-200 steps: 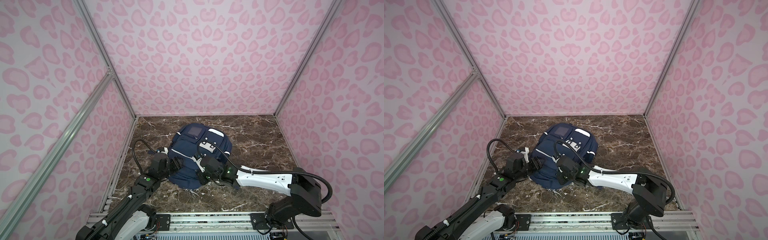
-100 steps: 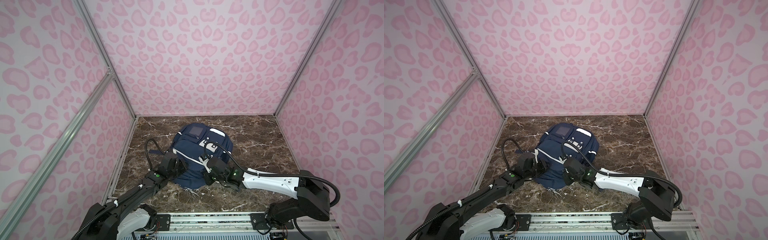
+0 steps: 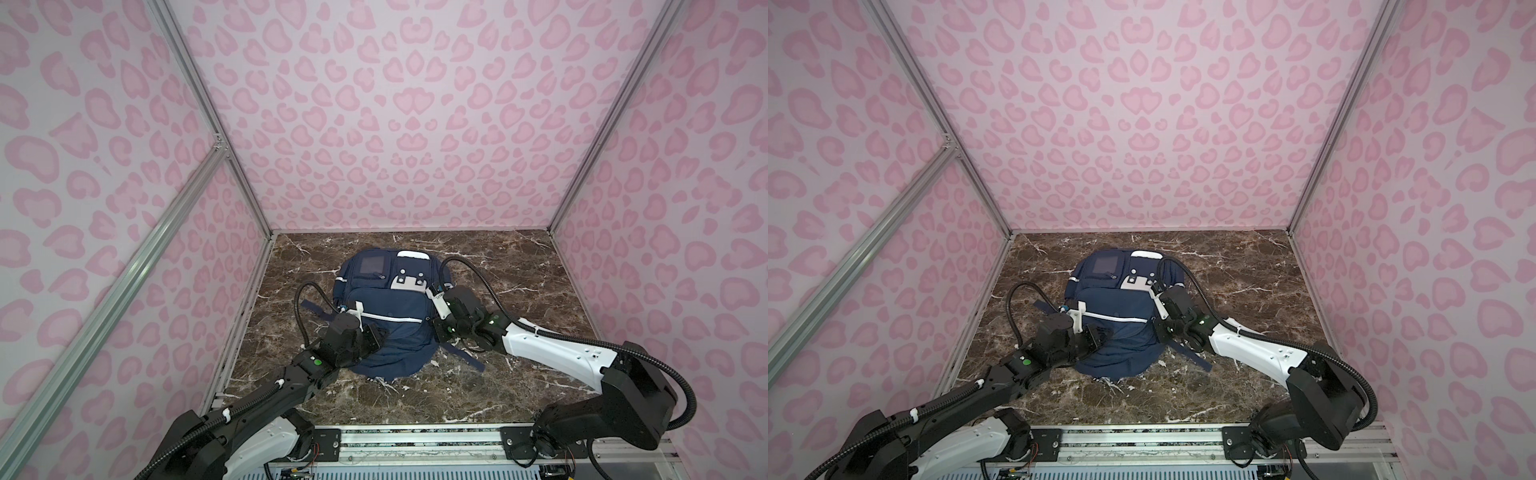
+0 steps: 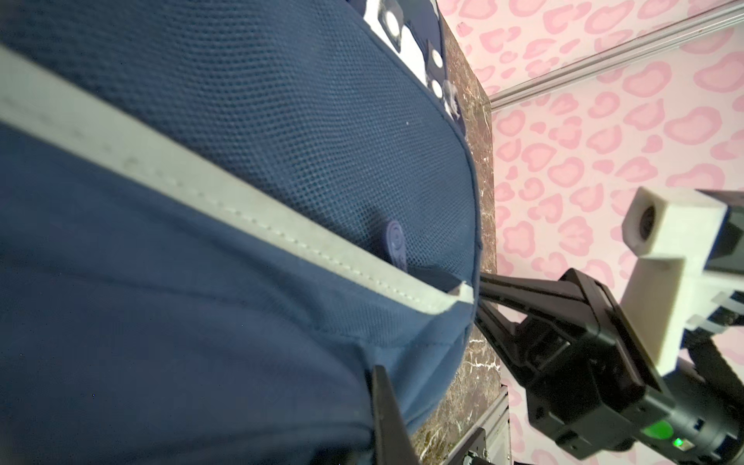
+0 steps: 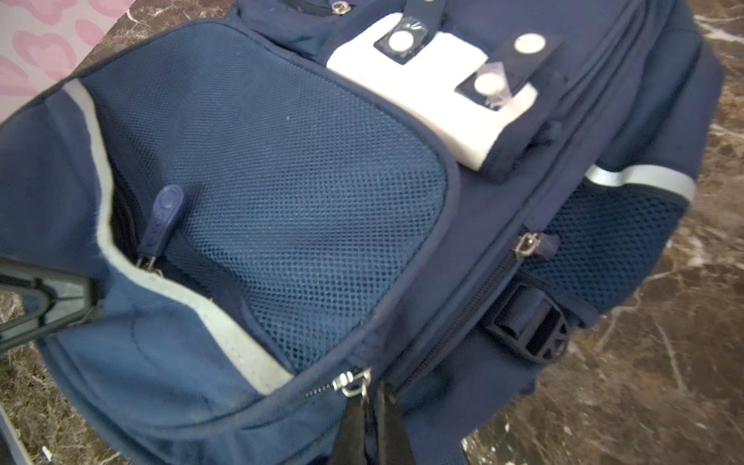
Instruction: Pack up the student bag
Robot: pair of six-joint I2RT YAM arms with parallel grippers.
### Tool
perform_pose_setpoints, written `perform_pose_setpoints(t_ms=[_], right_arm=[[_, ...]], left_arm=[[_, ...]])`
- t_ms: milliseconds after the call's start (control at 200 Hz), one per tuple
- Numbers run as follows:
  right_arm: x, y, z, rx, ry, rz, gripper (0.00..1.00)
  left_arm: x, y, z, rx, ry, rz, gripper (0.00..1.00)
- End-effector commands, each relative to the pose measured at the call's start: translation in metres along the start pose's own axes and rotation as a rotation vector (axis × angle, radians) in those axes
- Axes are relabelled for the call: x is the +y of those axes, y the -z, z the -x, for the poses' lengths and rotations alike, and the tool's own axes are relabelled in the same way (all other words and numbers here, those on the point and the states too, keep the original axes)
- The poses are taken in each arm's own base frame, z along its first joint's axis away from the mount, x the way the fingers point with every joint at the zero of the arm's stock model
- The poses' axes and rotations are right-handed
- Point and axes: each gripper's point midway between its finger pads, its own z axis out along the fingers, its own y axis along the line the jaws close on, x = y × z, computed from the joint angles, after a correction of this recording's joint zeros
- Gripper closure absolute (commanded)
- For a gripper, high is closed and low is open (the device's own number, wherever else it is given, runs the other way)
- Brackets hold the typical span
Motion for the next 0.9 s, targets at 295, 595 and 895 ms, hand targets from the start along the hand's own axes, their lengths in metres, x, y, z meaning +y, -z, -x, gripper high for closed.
perform_pose_setpoints(t_ms=[295, 595, 895], right_arm=[[-0.082, 0.069, 0.048, -0.37, -0.091, -0.425, 0.01], [-0.206, 0.114, 0.037, -0.593, -0.254, -0.746, 0.03], [-0.275, 0.096, -0.015, -0.486, -0.188, -0.912, 0.03]], left_arm=[[-0.027, 0.06, 0.057, -0.261, -0.504, 0.148, 0.11], [0.038, 0.157, 0.194, -0.938, -0.559, 0.704, 0.05], [0.144, 0.143, 0.211, -0.978, -0.466, 0.74, 0.17]])
